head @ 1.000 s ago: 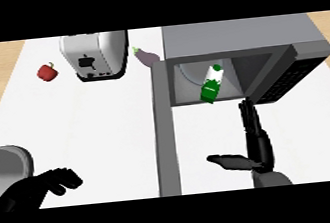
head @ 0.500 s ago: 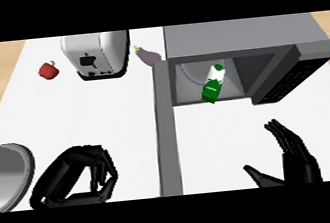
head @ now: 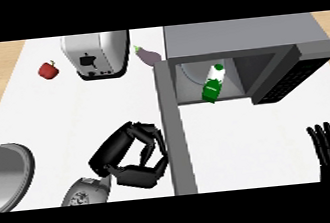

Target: Pick up the milk, place it into the microwave and close the microwave

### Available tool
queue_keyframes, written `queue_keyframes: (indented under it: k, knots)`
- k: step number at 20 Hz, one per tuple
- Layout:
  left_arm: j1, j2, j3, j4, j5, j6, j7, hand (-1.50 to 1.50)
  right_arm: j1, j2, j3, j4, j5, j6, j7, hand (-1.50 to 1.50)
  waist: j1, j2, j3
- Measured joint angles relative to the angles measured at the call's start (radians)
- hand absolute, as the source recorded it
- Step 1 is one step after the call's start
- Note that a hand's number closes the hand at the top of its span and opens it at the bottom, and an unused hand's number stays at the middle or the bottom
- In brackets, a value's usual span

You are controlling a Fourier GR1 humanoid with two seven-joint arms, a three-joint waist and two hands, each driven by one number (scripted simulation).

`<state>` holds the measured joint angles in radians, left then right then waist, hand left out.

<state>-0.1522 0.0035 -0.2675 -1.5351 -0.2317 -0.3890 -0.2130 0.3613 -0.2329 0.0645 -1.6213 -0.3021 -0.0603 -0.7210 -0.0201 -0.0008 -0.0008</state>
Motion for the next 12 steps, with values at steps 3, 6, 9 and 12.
queue_keyframes:
  k: [3, 6, 9, 12]
  knots:
    - [-0.066, 0.001, -0.102, 0.090, -0.008, 0.091, -0.018, 1.50, -0.003, -0.017, -0.019, -0.028, -0.005, 0.011, 0.012, -1.50, 0.000, 0.000, 0.000]
    - [-0.131, 0.003, -0.204, 0.180, 0.005, 0.198, -0.006, 1.50, 0.022, -0.027, -0.019, -0.087, -0.002, 0.016, 0.030, -1.50, -0.005, 0.000, 0.000]
    - [-0.197, 0.003, -0.306, 0.268, 0.065, 0.295, 0.026, 1.50, 0.018, -0.053, -0.040, -0.148, -0.027, 0.033, 0.070, -1.50, -0.013, 0.001, 0.000]
    - [-0.259, 0.003, -0.416, 0.358, 0.132, 0.376, 0.051, 1.50, 0.018, -0.065, -0.034, -0.210, -0.050, 0.052, 0.108, -1.50, -0.029, 0.004, -0.001]
